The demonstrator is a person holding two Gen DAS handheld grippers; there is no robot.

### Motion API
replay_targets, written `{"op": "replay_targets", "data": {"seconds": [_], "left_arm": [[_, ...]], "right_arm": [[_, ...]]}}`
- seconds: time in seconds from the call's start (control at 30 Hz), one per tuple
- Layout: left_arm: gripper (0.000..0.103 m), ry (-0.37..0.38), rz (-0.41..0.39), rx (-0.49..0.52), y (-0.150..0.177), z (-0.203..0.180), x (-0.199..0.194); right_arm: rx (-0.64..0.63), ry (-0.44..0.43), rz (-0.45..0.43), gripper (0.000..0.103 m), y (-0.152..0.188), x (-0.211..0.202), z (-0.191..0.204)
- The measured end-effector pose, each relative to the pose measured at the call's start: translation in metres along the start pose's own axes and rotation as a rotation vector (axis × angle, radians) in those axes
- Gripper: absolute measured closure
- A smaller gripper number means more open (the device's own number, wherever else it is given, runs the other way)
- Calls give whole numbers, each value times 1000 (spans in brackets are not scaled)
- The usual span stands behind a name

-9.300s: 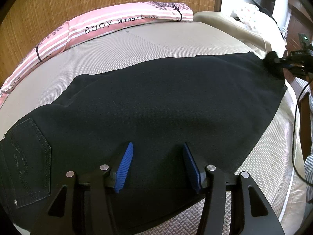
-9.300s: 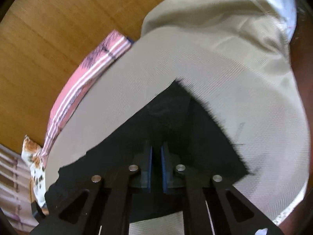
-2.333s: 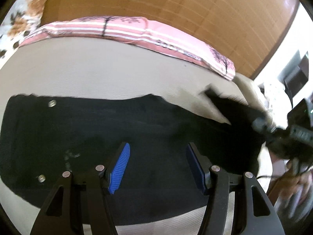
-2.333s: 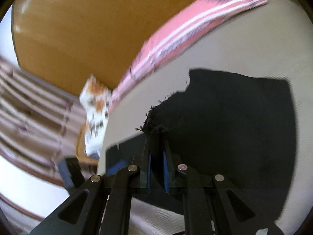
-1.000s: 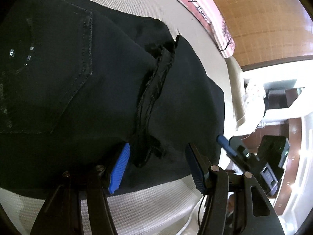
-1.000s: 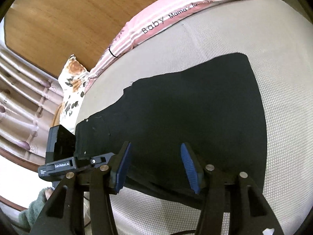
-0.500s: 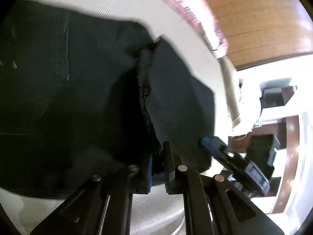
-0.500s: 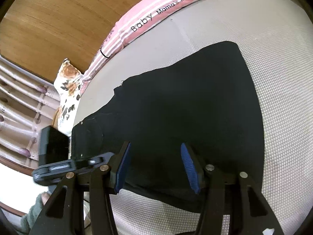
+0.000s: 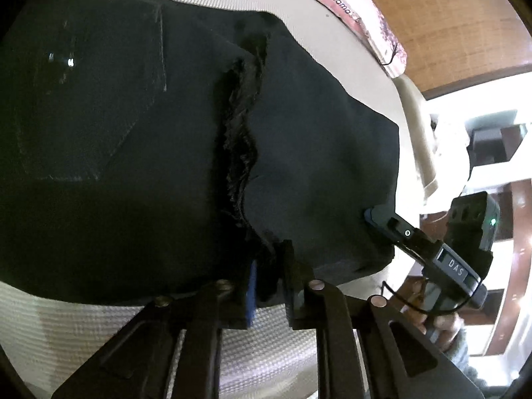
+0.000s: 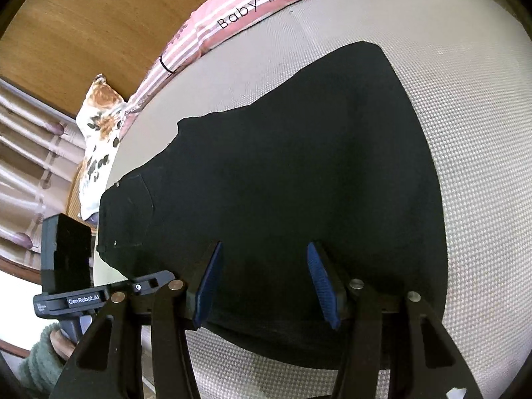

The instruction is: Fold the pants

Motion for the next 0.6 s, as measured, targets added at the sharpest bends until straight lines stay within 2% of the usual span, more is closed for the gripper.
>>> {"op": "replay_targets", "data": {"seconds": [0.13,0.23,0.3,0.43,0.6], "left_arm": [[77,-20,-71,14,-12,6,-16],[62,5,-80,3,-30,10,-13],[62,-16,-89,-13,-44,13,-7],[62,11,-93,-11,-68,14,1],[62,9,-119,-9,-97,11,7]], "right_arm": [[-1,-4,23,53,5,-1,-3],[-39,4,24,53,11,-3,-2],[-57,15,23,53,13,-3,0],[-62,16,19,53,15,-3,-1],[-61,11,15,53,16,-3,-1]]}}
Point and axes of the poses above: each gripper's, at about its wrist camera, not at the fingertips, and x roughly the way its jaws point, z to its left, y to its underside, the point moved 4 cm from there along x, roughly the way its jaws point, and after that the axes turned 3 degrees about -x, right-handed, at the moved point
